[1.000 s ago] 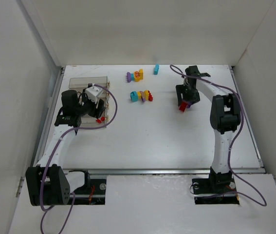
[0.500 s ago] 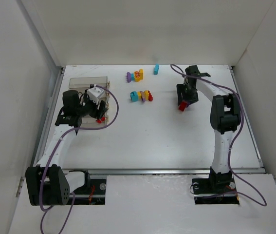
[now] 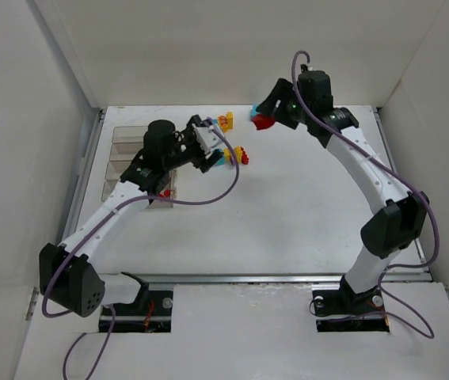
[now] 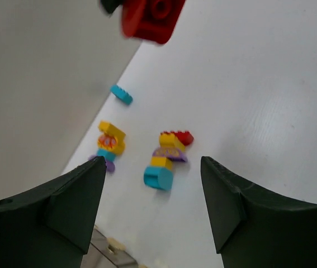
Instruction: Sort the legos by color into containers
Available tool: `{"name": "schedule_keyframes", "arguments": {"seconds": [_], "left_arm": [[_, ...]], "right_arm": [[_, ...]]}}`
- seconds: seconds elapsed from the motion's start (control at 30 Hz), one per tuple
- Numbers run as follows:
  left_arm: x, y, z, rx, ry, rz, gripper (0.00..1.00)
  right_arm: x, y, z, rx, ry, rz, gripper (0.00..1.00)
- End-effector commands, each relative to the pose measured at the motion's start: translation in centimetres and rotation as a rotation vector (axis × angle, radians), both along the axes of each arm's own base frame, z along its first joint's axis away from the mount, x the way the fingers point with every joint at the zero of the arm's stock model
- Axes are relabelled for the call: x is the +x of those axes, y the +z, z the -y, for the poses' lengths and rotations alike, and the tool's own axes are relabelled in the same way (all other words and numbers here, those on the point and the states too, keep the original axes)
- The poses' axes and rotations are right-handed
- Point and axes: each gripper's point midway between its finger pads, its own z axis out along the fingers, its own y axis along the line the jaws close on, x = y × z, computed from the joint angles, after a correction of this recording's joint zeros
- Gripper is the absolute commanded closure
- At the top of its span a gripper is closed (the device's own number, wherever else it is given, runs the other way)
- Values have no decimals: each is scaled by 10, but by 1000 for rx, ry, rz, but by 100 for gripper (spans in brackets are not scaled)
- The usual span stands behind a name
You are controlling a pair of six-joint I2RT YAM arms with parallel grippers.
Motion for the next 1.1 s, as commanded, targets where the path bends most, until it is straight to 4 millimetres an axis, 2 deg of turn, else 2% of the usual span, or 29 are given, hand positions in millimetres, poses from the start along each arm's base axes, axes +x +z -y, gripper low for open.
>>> {"name": "schedule_keyframes", "arguments": {"seconds": [0.0,0.03,0.07,0.13,0.27,0.33,0.43,0.53,0.67,0.73,0.8,0.87,0.9,1.03,1.07], "left_arm": [[6,76,26,-47,9,312,34],[9,73,26,-36,39,343,32],[7,89,27,-55,50,401,31],[6,103,29,-76,55,470,31],[11,117,27,-45,66,581,31],[9,119,30,-14,55,619,31],[4,121,37,30,30,677,30],[4,120,41,77,15,721,30],[9,110,46,93,-1,711,27],[9,110,46,93,-1,711,27],[11,101,47,103,-6,696,31],[12,101,46,106,5,694,35],[14,97,47,111,3,687,43],[16,96,45,100,25,666,61],[16,101,45,87,28,664,69]], "right_arm": [[2,67,-32,281,-31,99,77],[-5,82,-42,319,-1,126,77],[-10,87,-52,346,37,125,77],[-20,102,-58,389,63,140,77],[-31,117,-67,433,95,164,77],[-39,119,-74,443,111,158,77],[-39,113,-77,463,114,137,77],[-45,115,-85,480,143,131,77],[-49,107,-95,484,165,102,78],[-49,110,-96,496,163,104,78],[-51,110,-97,498,173,101,78],[-54,110,-101,499,182,99,78],[-54,110,-101,499,183,99,78],[-56,100,-105,491,188,79,78],[-56,100,-105,491,188,79,79]]}}
